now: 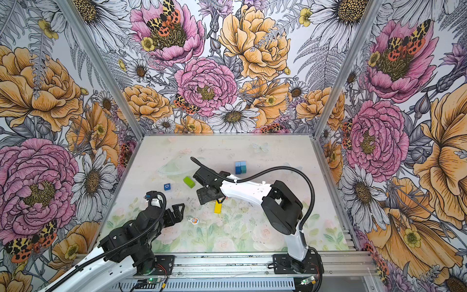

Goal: Build the wood block tower

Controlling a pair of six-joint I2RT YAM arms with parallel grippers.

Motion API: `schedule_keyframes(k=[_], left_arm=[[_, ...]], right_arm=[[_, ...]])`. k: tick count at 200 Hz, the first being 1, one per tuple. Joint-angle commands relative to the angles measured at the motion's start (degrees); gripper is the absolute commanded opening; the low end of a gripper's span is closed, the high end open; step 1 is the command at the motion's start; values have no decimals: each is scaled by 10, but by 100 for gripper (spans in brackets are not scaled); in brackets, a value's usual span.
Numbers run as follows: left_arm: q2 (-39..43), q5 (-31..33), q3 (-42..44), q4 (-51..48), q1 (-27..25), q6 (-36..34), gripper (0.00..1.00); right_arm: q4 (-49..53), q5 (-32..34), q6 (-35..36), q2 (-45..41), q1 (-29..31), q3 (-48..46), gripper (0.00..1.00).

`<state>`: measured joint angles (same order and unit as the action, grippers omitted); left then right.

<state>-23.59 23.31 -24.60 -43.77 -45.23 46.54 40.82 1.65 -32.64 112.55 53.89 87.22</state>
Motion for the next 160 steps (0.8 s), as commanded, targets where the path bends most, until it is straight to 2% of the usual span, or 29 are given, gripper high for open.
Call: schedule_keyframes(k=[1,36,61,97,160], left_arm=[[7,-12,5,-3,4,5,99],[6,-9,3,-3,3,5,99],[1,-6,1,-3,4,6,99],[-5,-3,-7,-3,5,3,99],[-7,11,-24,-1,4,-13,99]], right_arm=[[-7,-9,27,18,-11,16,80],[-5,-19,14,22,-16,18,80],[11,11,-7,14,-25,15,80],[13,51,-58,-7,-62,-20,78],[12,57,-158,5,-78,-28,79]])
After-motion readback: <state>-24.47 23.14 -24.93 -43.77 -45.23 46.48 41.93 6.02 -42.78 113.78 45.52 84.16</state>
